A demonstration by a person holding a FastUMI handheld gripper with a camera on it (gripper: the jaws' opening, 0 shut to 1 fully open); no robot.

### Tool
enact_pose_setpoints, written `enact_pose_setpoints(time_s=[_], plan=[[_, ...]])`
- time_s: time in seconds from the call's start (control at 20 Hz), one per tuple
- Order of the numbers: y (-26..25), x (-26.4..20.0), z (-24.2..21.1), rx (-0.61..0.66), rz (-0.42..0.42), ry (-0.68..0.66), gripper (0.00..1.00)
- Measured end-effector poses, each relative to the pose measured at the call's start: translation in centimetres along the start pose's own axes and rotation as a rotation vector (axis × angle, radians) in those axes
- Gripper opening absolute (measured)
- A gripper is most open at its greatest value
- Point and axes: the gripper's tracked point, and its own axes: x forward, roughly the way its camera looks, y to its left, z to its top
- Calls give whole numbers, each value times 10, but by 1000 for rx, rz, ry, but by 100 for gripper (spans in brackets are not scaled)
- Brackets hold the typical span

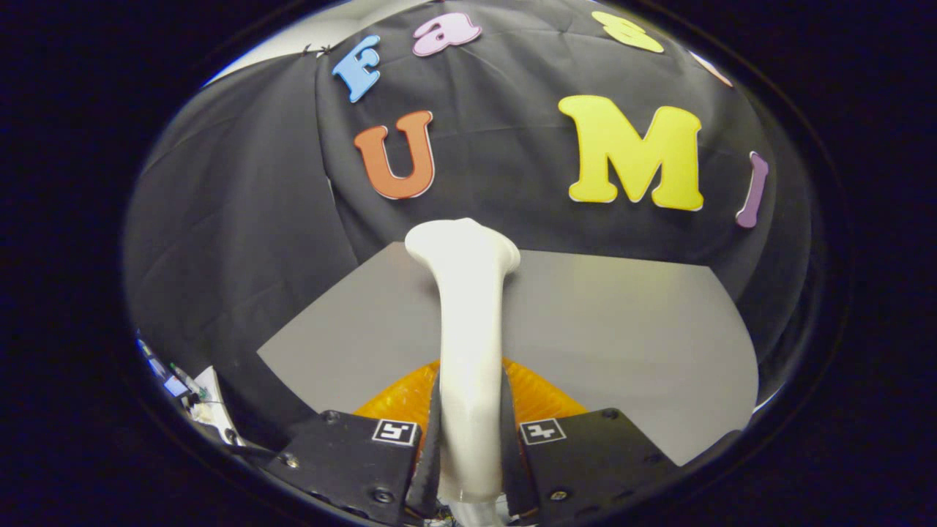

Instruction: Iron the clothes twice with a garment steamer, once on the left side and once on the right side.

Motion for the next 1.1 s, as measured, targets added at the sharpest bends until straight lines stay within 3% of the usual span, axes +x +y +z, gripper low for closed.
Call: enact_pose_setpoints(time_s=[0.35,0.55,0.8,1.1], plan=[[-45,-117,10,1,-25,-160,38],[-83,-199,12,66,-57,-250,38],[-154,-308,18,133,-187,-386,38],[-248,-416,29,189,-398,-518,37]])
